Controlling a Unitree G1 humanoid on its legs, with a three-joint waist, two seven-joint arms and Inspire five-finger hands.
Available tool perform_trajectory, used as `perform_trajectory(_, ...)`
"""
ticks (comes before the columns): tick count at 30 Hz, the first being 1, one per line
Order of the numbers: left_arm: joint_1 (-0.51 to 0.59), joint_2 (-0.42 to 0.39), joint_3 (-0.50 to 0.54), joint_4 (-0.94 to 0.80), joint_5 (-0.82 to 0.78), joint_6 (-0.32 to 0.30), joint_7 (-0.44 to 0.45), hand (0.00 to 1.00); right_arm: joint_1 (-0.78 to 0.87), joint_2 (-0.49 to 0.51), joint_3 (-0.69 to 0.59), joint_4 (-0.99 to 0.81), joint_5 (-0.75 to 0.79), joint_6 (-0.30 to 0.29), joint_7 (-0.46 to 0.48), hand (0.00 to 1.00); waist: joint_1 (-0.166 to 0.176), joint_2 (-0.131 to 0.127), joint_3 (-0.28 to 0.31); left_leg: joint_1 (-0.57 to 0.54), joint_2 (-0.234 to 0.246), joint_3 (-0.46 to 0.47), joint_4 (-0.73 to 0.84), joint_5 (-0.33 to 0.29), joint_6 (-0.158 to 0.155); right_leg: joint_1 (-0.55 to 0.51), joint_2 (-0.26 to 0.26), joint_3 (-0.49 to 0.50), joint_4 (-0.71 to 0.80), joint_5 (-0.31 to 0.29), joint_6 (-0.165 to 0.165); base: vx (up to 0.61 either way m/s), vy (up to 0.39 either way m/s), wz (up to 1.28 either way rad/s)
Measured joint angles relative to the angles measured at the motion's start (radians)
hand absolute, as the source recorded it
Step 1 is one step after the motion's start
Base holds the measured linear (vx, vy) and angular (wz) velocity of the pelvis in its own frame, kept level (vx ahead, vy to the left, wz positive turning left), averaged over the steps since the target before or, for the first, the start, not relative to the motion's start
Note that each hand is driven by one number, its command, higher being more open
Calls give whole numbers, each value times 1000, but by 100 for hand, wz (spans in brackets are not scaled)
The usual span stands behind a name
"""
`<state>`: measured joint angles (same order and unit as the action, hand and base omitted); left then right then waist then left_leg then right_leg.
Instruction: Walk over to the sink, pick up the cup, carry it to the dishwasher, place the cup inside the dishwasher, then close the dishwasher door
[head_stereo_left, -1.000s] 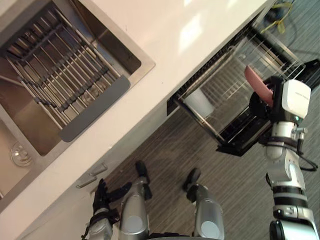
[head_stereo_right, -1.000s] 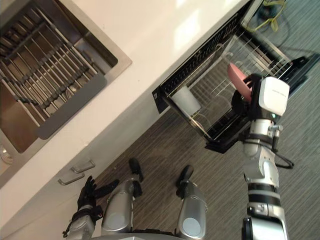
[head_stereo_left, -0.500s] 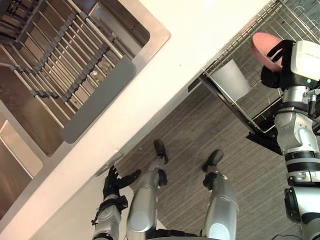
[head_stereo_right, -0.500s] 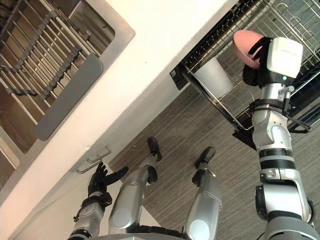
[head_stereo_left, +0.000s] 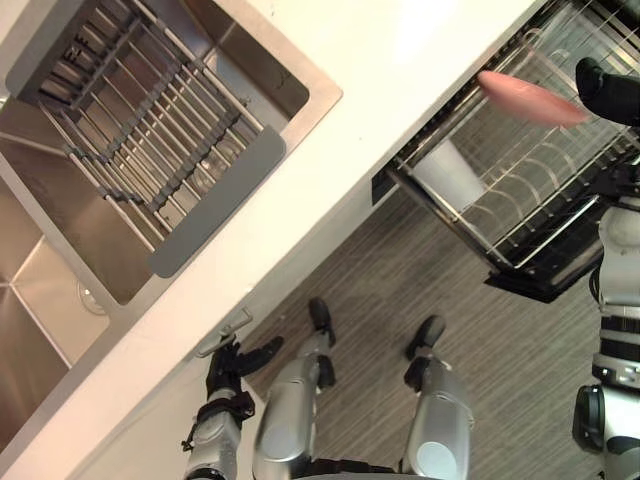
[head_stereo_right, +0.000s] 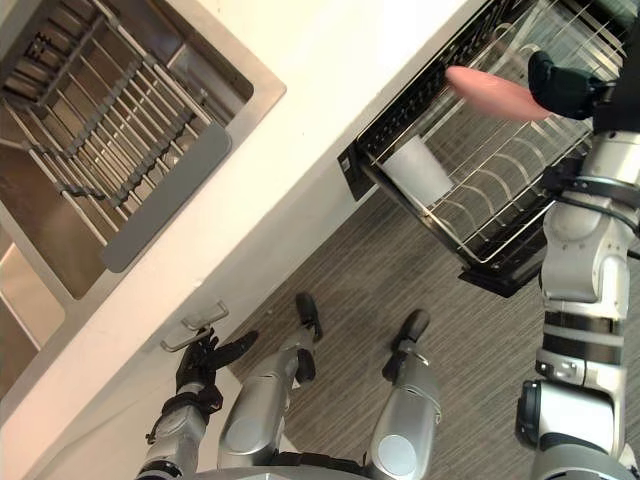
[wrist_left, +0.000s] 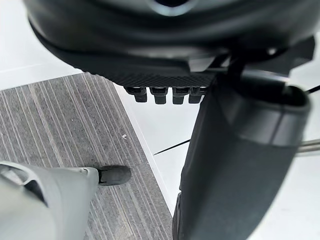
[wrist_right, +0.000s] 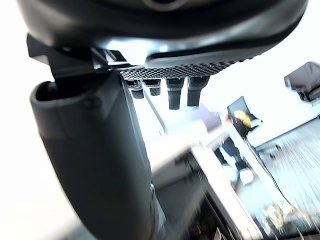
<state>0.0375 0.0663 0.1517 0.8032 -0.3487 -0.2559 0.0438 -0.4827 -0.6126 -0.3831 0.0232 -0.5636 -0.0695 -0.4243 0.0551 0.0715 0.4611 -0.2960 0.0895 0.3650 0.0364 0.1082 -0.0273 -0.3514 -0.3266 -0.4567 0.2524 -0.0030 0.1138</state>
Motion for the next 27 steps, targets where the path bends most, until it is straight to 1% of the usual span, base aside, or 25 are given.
perform_trajectory(1, 4, 1, 5, 7, 8, -1, 2, 100, 21, 9, -16, 1, 17, 0, -2, 100, -1, -9, -5, 12, 1, 2, -2, -2, -3, 11, 3, 1, -6, 1, 1, 51, -5, -19)
perform_trajectory(3, 24, 7, 36, 41, 37, -4, 9, 100, 91, 53, -67, 9, 104, 13, -10, 100, -9, -40, -27, 61, 5, 16, -16, -7, -9, 56, 16, 10, -34, 7, 4, 53, -1, -21)
perform_trajectory(4, 31, 9, 40, 49, 41, -6, 14, 100, 104, 65, -77, 10, 139, 15, -10, 100, -13, -46, -32, 73, 5, 21, -20, -8, -10, 63, 19, 13, -39, 9, 5, 60, 3, -27)
perform_trajectory(5, 42, 12, 47, 73, 67, -8, 26, 100, 128, 86, -98, 18, 195, 18, -12, 100, -20, -56, -51, 90, 7, 34, -29, -9, -11, 76, 26, 22, -52, 14, 6, 53, 4, -23)
perform_trajectory(7, 61, 14, 50, 104, 81, -9, 39, 100, 157, 109, -129, 43, 234, 31, -12, 100, -30, -63, -77, 112, 10, 48, -31, -14, -15, 92, 33, 35, -67, 20, 7, 92, 3, -28)
perform_trajectory(8, 72, 13, 54, 119, 101, -9, 46, 100, 182, 113, -143, 53, 262, 45, -12, 100, -36, -64, -80, 135, 12, 58, -31, -21, -17, 111, 36, 44, -71, 21, 8, 85, 1, -26)
perform_trajectory(10, 89, 15, 57, 141, 117, -15, 47, 100, 227, 125, -168, 64, 291, 50, -15, 100, -49, -64, -93, 151, 15, 69, -31, -27, -21, 122, 42, 54, -79, 22, 9, 34, -1, -24)
perform_trajectory(12, 97, 15, 57, 153, 117, -18, 57, 100, 258, 141, -200, 95, 333, 50, -32, 100, -52, -66, -102, 158, 20, 90, -31, -30, -24, 114, 48, 75, -81, 24, 8, 14, -2, -31)
perform_trajectory(14, 100, 15, 57, 170, 117, -28, 67, 100, 269, 163, -243, 157, 402, 51, -71, 100, -59, -66, -102, 152, 23, 122, -28, -35, -29, 75, 54, 110, -81, 29, 4, -25, -2, -40)
perform_trajectory(16, 101, 16, 57, 181, 116, -39, 72, 100, 270, 166, -249, 211, 455, 50, -100, 100, -71, -64, -101, 130, 25, 142, -22, -35, -29, 38, 56, 132, -74, 33, 0, -12, -5, -34)
perform_trajectory(17, 99, 16, 54, 183, 116, -42, 78, 100, 276, 167, -250, 246, 497, 48, -116, 100, -77, -59, -98, 105, 27, 157, -13, -36, -27, 2, 57, 150, -67, 40, -3, 19, -20, -37)
perform_trajectory(18, 91, 16, 35, 183, 111, -45, 84, 100, 287, 169, -255, 265, 550, 41, -126, 100, -83, -40, -86, 69, 30, 169, 8, -40, -22, -36, 58, 170, -57, 49, -7, 22, -18, -28)
perform_trajectory(19, 89, 15, 31, 183, 110, -45, 84, 100, 288, 169, -258, 267, 560, 40, -126, 100, -84, -34, -83, 64, 31, 170, 10, -40, -21, -42, 58, 173, -56, 51, -8, 17, -19, -24)
perform_trajectory(20, 79, 10, 2, 183, 95, -46, 85, 100, 287, 169, -268, 279, 610, 28, -126, 0, -89, -3, -65, 42, 30, 176, 16, -40, -20, -73, 58, 187, -51, 59, -11, -10, -6, -16)
perform_trajectory(22, 71, 8, -26, 185, 82, -51, 91, 100, 276, 169, -267, 290, 646, 25, -123, 0, -88, 21, -48, 25, 30, 185, 25, -43, -18, -105, 60, 207, -41, 61, -13, -27, -9, -26)
perform_trajectory(23, 63, 7, -46, 186, 68, -56, 99, 100, 249, 169, -267, 302, 663, 25, -117, 0, -86, 36, -34, 10, 29, 200, 30, -43, -18, -130, 64, 225, -40, 69, -17, -37, -4, -34)
perform_trajectory(24, 57, 7, -58, 186, 62, -58, 106, 100, 227, 165, -267, 309, 680, 25, -108, 0, -83, 45, -26, -1, 29, 209, 36, -43, -18, -150, 67, 238, -41, 77, -20, -49, -3, -36)
perform_trajectory(27, 31, 5, -108, 188, 52, -56, 118, 100, 168, 129, -238, 312, 733, 25, -51, 0, -71, 90, -4, -39, 25, 217, 41, -42, -17, -204, 72, 271, -48, 100, -25, -51, -4, -23)
